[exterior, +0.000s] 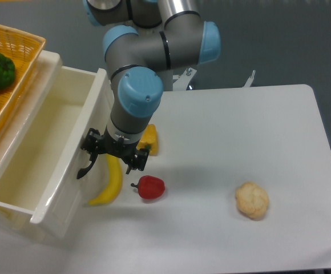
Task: Slide the top white drawer open
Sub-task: 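Pull the upper drawer outward by its handle with the gripper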
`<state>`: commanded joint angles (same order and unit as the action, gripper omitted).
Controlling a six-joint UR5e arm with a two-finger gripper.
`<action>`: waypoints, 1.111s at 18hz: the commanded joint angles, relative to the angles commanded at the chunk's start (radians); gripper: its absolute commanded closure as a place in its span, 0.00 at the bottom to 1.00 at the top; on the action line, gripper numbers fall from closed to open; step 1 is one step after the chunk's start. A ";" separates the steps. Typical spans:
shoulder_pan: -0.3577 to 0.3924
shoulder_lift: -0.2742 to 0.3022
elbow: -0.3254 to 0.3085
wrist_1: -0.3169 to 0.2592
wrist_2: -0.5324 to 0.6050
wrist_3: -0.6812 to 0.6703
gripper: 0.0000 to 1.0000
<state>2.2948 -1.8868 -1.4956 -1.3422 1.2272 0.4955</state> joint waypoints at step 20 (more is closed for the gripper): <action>0.055 -0.006 0.020 -0.015 0.043 0.055 0.00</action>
<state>2.3500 -1.8929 -1.4757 -1.3576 1.2701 0.5507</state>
